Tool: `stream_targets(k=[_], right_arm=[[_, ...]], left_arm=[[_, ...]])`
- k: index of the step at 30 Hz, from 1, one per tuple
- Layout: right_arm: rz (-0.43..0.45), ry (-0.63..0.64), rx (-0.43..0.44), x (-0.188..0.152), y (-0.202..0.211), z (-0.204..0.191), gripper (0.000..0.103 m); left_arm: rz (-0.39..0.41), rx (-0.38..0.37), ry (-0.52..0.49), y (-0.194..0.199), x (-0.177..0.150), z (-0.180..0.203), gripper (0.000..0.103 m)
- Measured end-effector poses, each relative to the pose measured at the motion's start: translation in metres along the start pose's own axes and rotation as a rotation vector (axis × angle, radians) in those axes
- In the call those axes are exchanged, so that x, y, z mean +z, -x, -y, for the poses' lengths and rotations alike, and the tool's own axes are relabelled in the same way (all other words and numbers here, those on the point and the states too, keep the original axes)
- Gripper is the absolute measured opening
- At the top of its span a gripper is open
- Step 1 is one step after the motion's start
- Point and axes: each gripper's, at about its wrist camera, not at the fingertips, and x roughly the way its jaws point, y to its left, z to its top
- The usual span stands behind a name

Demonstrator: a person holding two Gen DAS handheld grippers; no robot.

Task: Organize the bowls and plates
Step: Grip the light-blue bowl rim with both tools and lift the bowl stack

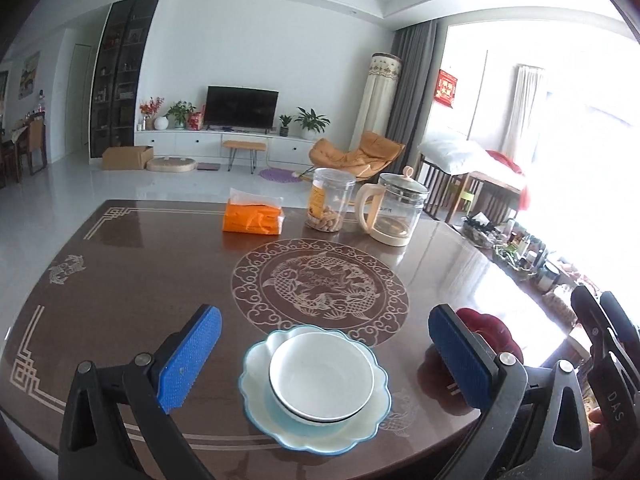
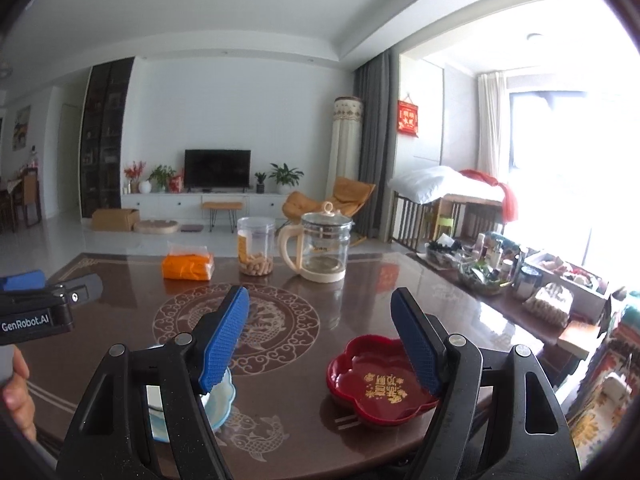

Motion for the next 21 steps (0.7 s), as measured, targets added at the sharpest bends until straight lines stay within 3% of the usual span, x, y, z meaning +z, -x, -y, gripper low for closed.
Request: stream_targets(k=[3, 8, 11, 13, 15, 17, 21], right_arm=[[0.037, -0.021, 0.038, -0.004, -0.005, 0.002, 0.077], [-0.048, -0.022, 0.205, -0.010, -0.026, -0.002, 0.077], [-0.237, -0.089, 0.306, -0.016, -0.062, 0.012, 0.078], [-0.476, -0.127, 0.332, -0.030, -0.101, 0.022, 0.078], [-0.650, -0.175, 0.361, -0.048, -0.136, 0.029, 0.078], [-0.747, -0.151, 0.384, -0.065, -0.160, 0.024, 0.077], [-0.791, -0.119, 0.481, -0.084, -0.178, -0.004, 0.076]], left_arm=[[0.007, -0.011, -0.040, -0.006, 0.007, 0.008, 0.103], [-0.064, 0.021, -0.100, -0.022, 0.018, 0.002, 0.103], [-0.162, 0.085, -0.077, -0.036, 0.015, -0.032, 0.103], [-0.254, 0.147, -0.029, -0.052, 0.004, -0.065, 0.103], [-0.354, 0.161, 0.059, -0.069, -0.013, -0.101, 0.102], [-0.436, 0.139, 0.157, -0.084, -0.030, -0.129, 0.101], [-0.505, 0.085, 0.238, -0.105, -0.059, -0.145, 0.084]])
